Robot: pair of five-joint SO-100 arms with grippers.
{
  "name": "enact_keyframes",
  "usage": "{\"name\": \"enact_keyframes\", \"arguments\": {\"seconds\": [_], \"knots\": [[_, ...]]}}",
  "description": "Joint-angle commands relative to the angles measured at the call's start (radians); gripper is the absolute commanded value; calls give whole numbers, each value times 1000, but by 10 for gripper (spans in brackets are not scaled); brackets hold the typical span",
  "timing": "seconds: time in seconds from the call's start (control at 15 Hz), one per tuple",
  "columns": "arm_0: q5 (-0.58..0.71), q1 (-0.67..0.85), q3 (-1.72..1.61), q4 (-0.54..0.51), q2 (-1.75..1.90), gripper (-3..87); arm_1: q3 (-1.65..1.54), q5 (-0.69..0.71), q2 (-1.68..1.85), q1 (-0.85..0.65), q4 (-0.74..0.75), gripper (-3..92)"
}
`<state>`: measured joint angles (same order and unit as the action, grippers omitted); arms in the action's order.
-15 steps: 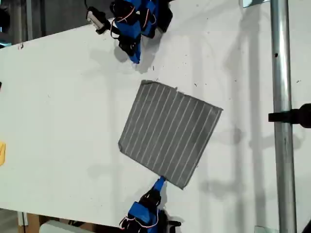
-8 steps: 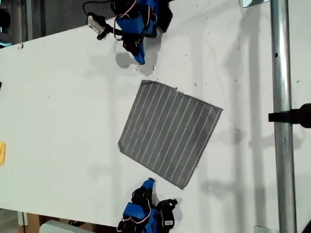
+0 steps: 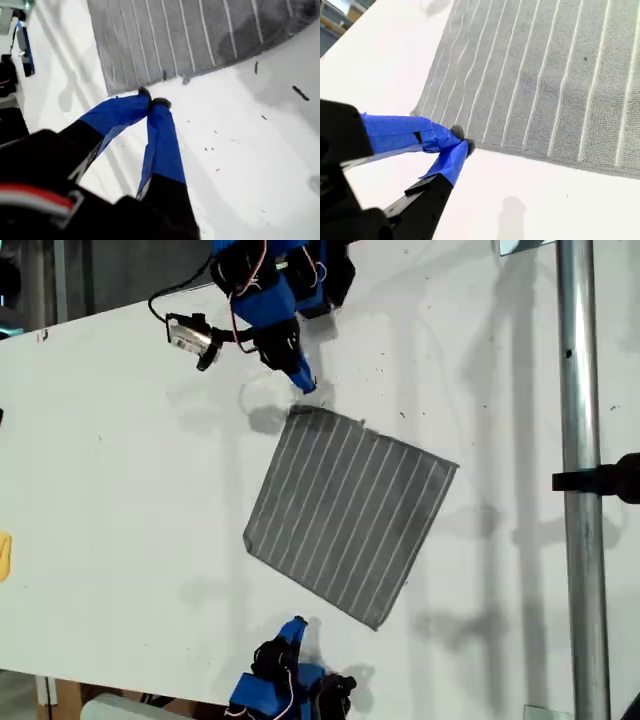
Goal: Grasp corners of a towel and fold twice.
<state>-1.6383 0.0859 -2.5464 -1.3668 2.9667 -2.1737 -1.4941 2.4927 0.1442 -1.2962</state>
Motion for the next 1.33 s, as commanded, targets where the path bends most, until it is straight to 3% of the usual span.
{"name": "enact_keyframes", "arguments": {"seconds": [0.0,0.2,0.53,0.67,1.07,1.27], "knots": [[15,-58,198,-23,-161,-29,362,15,-313,124,-52,-3],[12,-183,407,-37,-413,-29,802,18,-744,238,-160,-3],[9,-296,568,-54,-621,-29,1223,41,-1180,313,-94,2],[0,-298,554,-49,-621,-29,1282,78,-1267,327,-31,335],[8,-281,503,-3,-621,-29,1290,72,-1514,351,31,322],[17,-275,480,28,-624,-29,1335,71,-1678,376,135,332]]}}
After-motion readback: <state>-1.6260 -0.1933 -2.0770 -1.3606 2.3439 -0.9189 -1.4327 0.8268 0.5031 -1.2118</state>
